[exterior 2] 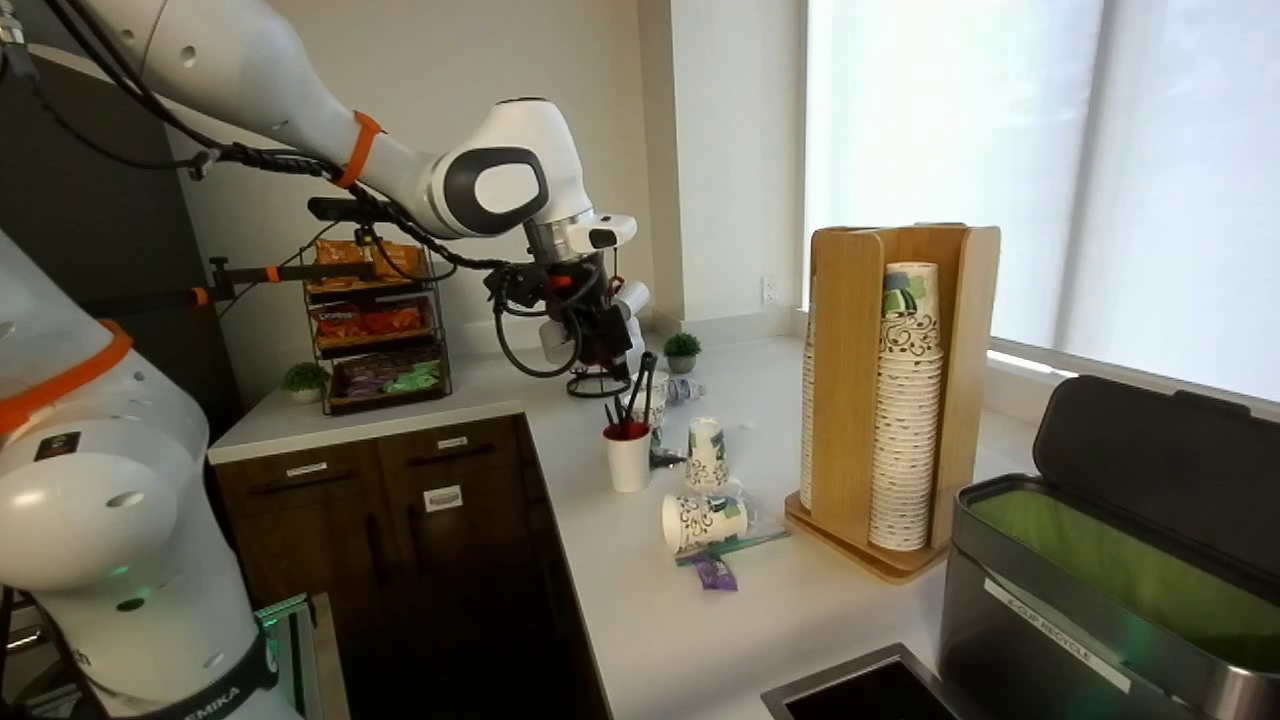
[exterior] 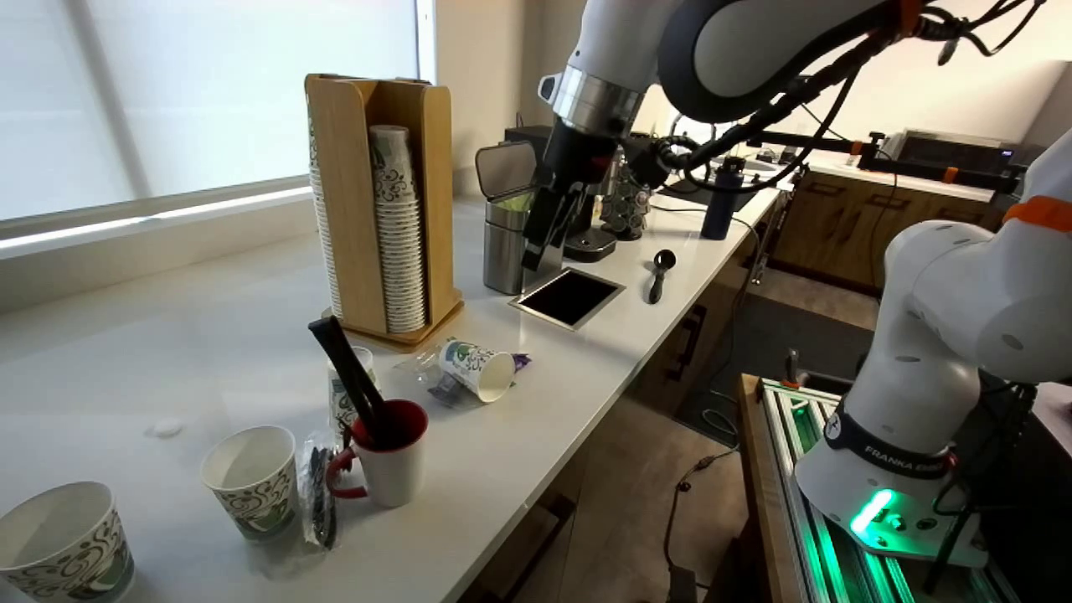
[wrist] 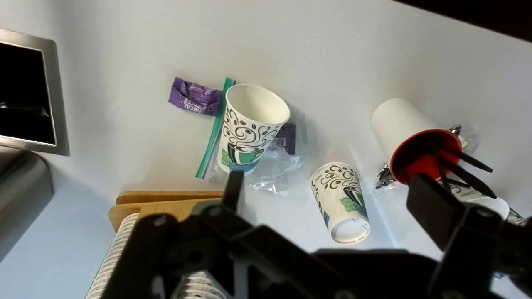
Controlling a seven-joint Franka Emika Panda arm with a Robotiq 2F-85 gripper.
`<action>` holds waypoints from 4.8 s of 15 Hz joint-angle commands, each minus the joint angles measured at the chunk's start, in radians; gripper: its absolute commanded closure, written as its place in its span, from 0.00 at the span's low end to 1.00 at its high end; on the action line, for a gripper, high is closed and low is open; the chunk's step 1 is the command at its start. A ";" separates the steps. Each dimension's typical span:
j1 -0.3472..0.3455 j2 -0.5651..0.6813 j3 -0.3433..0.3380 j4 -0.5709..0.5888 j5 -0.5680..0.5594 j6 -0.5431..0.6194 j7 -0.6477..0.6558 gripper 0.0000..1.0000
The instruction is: Pick up the coffee cup on the right and place it on top of the stacked cups on the right.
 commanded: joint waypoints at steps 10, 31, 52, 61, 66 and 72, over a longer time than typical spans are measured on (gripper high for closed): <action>-0.031 0.117 -0.029 0.114 0.052 -0.015 0.118 0.00; -0.049 0.729 -0.149 0.754 0.091 -0.441 0.334 0.00; 0.074 0.912 -0.209 0.697 -0.184 -0.271 0.536 0.00; 0.057 0.938 -0.192 0.710 -0.114 -0.163 0.526 0.00; 0.054 0.949 -0.172 0.632 -0.033 0.109 0.516 0.00; 0.072 0.970 -0.193 0.657 -0.007 0.103 0.521 0.00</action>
